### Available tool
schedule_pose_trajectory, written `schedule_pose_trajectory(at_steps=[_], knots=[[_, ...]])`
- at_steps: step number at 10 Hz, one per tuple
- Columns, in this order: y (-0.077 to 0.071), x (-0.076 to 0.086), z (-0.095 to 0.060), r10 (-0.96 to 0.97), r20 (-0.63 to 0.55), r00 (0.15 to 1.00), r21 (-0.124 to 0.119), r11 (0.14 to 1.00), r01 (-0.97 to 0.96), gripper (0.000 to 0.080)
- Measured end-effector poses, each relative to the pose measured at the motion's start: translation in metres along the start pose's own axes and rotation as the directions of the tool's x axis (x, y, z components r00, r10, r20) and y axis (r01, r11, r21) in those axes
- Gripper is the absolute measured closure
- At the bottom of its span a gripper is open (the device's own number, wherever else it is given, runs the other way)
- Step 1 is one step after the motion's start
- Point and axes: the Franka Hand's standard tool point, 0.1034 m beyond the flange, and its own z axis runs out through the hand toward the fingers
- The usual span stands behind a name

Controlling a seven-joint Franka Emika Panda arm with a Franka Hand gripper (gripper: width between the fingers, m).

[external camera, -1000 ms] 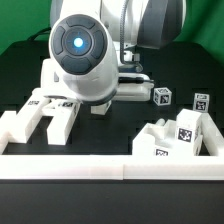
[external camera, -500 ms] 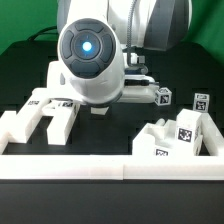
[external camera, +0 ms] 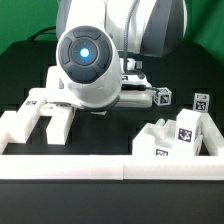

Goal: Assemble chair

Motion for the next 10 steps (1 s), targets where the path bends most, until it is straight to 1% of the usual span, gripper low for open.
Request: schedule_pose_trajectory(at_steps=[1, 2, 3, 4, 8, 10], knots=[[0.0002, 0.0000, 0.0000, 0.000, 0.000, 1.000, 0.000, 1.000, 0.000, 0.0284], [0.0006, 0.0000, 0.0000, 0.000, 0.000, 1.000, 0.001, 1.000, 0.000, 0.0284], [0.0006, 0.0000, 0.0000, 0.000, 0.000, 1.000, 0.001, 1.000, 0.000, 0.0421], [0.0006, 0.0000, -0.0001, 0.000, 0.000, 1.000, 0.001, 1.000, 0.000, 0.0510], [0.0016, 0.0001, -0.0007, 0.000, -0.001, 1.000, 0.002, 1.000, 0.000, 0.0510], [0.0024, -0.0014, -0.0038, 0.001, -0.003, 1.000, 0.004, 1.000, -0.001, 0.0510]])
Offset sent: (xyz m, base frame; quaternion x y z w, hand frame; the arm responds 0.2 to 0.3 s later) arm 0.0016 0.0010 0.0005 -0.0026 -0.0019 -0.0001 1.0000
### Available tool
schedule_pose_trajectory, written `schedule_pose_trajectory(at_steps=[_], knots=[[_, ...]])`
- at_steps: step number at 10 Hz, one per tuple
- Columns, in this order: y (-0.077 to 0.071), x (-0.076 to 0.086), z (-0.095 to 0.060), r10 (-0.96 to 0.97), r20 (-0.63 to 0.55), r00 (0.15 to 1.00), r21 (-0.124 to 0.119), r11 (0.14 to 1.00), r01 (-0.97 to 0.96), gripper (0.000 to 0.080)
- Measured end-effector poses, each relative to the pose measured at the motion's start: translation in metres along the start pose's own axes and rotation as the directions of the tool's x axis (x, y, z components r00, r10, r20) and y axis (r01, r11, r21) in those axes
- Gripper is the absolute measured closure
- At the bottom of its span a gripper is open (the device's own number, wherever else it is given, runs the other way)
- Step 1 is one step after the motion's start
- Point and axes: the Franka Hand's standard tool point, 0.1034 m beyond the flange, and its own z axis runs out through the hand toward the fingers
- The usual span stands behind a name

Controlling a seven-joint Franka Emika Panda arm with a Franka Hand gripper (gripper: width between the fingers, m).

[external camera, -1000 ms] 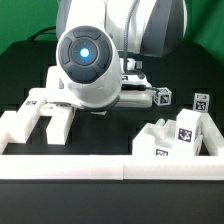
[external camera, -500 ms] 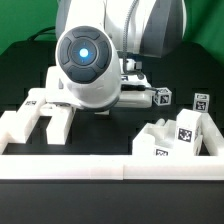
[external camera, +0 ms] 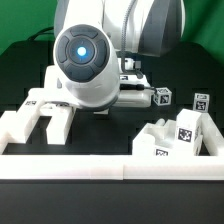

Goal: Assemble chair

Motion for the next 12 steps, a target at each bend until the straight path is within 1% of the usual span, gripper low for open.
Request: schedule_pose_trajectory(at_steps=[2, 3, 4, 6, 7, 8, 9, 10, 11, 12], knots=[[-0.002, -0.012, -0.016, -0.005, 0.004, 1.000, 0.009, 1.000, 0.005, 0.0509], [-0.003, -0.026, -0.030, -0.010, 0.018, 1.000, 0.018, 1.000, 0.010, 0.0508], [-0.004, -0.035, -0.041, -0.013, 0.015, 1.000, 0.025, 1.000, 0.013, 0.0508], [-0.003, -0.026, -0.041, -0.012, -0.020, 1.000, 0.020, 1.000, 0.012, 0.0508], [-0.003, -0.026, -0.042, -0.012, -0.024, 1.000, 0.020, 1.000, 0.012, 0.0508], [-0.003, -0.018, -0.047, -0.012, -0.102, 0.995, 0.015, 1.000, 0.013, 0.0508], [-0.003, -0.017, -0.049, -0.011, -0.159, 0.987, 0.014, 1.000, 0.014, 0.0508], [-0.003, -0.013, -0.054, -0.011, -0.244, 0.970, 0.010, 1.000, 0.014, 0.0508], [-0.007, -0.019, -0.070, -0.017, -0.300, 0.954, 0.009, 1.000, 0.021, 0.0508], [-0.010, -0.021, -0.086, -0.022, -0.353, 0.935, 0.007, 1.000, 0.026, 0.0508]])
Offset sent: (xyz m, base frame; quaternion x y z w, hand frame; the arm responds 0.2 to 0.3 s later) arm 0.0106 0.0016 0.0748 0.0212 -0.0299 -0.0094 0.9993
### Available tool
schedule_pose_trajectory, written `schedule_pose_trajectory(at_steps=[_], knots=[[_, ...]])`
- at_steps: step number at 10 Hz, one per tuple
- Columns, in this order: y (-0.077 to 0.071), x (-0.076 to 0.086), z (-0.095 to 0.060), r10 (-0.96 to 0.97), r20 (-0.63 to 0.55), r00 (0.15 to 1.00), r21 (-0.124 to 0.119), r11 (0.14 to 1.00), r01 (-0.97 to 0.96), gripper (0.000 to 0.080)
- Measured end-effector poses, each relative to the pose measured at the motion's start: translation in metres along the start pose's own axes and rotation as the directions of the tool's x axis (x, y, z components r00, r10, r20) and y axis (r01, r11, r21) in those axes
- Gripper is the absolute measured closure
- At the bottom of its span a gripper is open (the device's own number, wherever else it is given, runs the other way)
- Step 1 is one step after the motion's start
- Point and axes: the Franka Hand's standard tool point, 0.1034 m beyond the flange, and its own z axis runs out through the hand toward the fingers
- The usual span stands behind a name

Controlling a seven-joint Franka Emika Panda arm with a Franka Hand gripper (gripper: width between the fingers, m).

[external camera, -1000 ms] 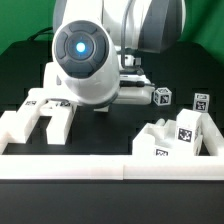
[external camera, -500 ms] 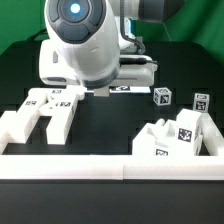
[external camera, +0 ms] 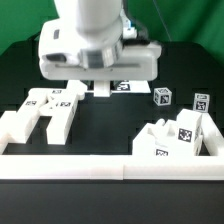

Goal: Assemble chair

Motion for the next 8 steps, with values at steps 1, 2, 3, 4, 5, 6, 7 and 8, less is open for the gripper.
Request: schedule_pose_trajectory(at_steps=[1, 2, 3, 4, 5, 6, 7, 8], knots=[[-0.003, 0.006, -0.013, -0.006, -0.073, 0.997, -0.003, 1.000, 0.006, 0.0508], [-0.006, 0.009, -0.016, -0.012, -0.153, 0.988, -0.010, 1.000, 0.011, 0.0508], [-0.005, 0.011, -0.015, -0.013, -0.223, 0.975, -0.015, 1.000, 0.010, 0.0508], [-0.003, 0.014, -0.016, -0.012, -0.283, 0.959, -0.019, 1.000, 0.007, 0.0508], [-0.003, 0.018, -0.019, -0.014, -0.362, 0.932, -0.026, 1.000, 0.005, 0.0508], [-0.001, 0.019, -0.018, -0.015, -0.424, 0.905, -0.032, 0.999, 0.002, 0.0508], [-0.001, 0.022, -0.021, -0.016, -0.475, 0.880, -0.037, 0.999, -0.001, 0.0508], [-0.003, 0.027, -0.028, -0.023, -0.542, 0.840, -0.043, 0.999, -0.001, 0.0508]])
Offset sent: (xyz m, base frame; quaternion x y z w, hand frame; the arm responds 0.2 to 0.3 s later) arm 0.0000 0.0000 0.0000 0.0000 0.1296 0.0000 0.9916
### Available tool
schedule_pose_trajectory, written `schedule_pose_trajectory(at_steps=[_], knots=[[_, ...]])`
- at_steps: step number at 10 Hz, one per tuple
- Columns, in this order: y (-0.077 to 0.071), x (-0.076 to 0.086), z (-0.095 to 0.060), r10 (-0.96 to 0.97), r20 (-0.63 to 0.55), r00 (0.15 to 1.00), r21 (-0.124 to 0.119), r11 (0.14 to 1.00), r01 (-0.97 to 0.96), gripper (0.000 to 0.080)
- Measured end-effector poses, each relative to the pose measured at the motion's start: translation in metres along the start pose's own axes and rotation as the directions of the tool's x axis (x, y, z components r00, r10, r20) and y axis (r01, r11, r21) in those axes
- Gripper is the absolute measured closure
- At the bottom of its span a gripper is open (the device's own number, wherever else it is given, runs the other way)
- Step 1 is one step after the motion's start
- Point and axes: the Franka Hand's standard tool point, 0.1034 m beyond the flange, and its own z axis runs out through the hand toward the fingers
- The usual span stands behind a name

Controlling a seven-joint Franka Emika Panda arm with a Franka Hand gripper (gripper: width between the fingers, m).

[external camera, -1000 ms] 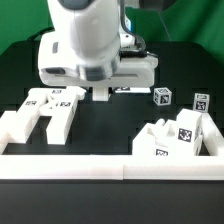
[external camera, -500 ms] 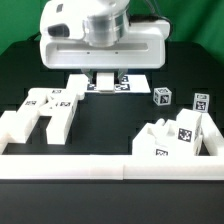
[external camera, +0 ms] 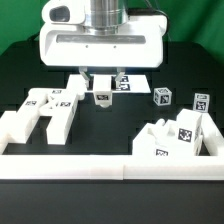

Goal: Assemble chair

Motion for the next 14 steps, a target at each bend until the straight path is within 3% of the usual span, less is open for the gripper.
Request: schedule_pose_trajectory(at_steps=[3, 8, 11, 14], knots=[[-0.017, 0.019, -0.020, 0.014, -0.021, 1.000, 0.011, 1.000, -0.014, 0.0508], [-0.018, 0.024, -0.019, 0.010, -0.059, 0.998, 0.007, 1.000, -0.010, 0.0508], [-0.026, 0.045, -0.025, -0.005, -0.259, 0.966, -0.006, 1.000, 0.004, 0.0508], [-0.026, 0.045, -0.025, -0.009, -0.279, 0.960, -0.010, 1.000, 0.006, 0.0508]])
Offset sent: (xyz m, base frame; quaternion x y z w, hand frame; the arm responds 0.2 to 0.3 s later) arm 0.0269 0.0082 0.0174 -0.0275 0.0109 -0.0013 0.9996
